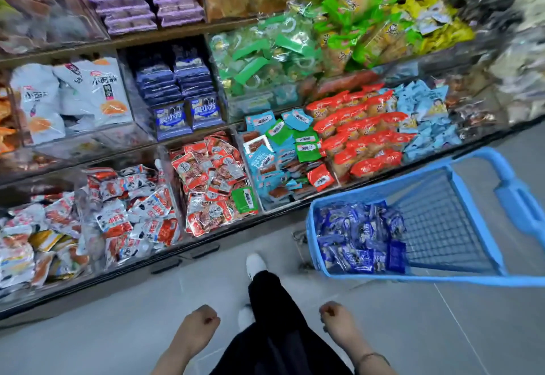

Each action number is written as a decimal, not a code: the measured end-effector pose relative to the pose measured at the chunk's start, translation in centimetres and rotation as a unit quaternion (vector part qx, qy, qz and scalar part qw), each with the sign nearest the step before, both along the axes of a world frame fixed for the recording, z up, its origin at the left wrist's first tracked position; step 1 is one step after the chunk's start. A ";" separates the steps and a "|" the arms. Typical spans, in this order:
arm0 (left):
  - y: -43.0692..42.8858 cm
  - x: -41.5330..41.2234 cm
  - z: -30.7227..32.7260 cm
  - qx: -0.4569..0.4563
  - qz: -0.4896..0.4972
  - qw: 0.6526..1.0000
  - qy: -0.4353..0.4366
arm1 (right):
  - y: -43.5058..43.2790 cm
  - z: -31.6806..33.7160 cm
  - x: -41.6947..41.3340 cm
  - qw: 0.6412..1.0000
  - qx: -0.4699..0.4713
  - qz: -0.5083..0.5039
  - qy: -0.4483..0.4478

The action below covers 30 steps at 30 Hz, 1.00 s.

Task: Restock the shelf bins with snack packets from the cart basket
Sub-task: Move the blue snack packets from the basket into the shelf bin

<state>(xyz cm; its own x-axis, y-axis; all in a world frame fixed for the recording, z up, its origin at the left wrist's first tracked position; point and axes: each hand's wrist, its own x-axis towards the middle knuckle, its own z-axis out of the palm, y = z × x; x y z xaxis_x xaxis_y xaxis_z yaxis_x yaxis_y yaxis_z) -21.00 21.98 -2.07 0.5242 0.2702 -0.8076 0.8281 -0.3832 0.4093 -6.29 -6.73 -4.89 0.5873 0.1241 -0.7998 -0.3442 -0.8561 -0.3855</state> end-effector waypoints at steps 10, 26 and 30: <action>-6.4 4.0 1.2 -0.018 -0.041 0.998 -0.047 | -8.3 3.2 1.1 0.980 0.029 -0.189 0.047; -20.5 15.4 -1.3 0.008 0.101 0.995 -0.016 | -17.9 3.3 22.5 0.992 0.112 -0.054 0.018; -23.4 18.9 -2.2 0.026 0.128 0.991 -0.002 | -18.6 1.9 27.1 0.995 0.080 0.004 0.052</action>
<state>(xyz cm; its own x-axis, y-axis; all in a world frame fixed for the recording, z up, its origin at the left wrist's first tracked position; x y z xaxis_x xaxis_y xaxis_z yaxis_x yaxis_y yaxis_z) -2.15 -1.46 -4.31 0.4366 0.4361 -0.7869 0.8992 -0.1819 0.3981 20.81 -25.32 -2.99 0.5015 0.2594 -0.8253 -0.3820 -0.7895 -0.4803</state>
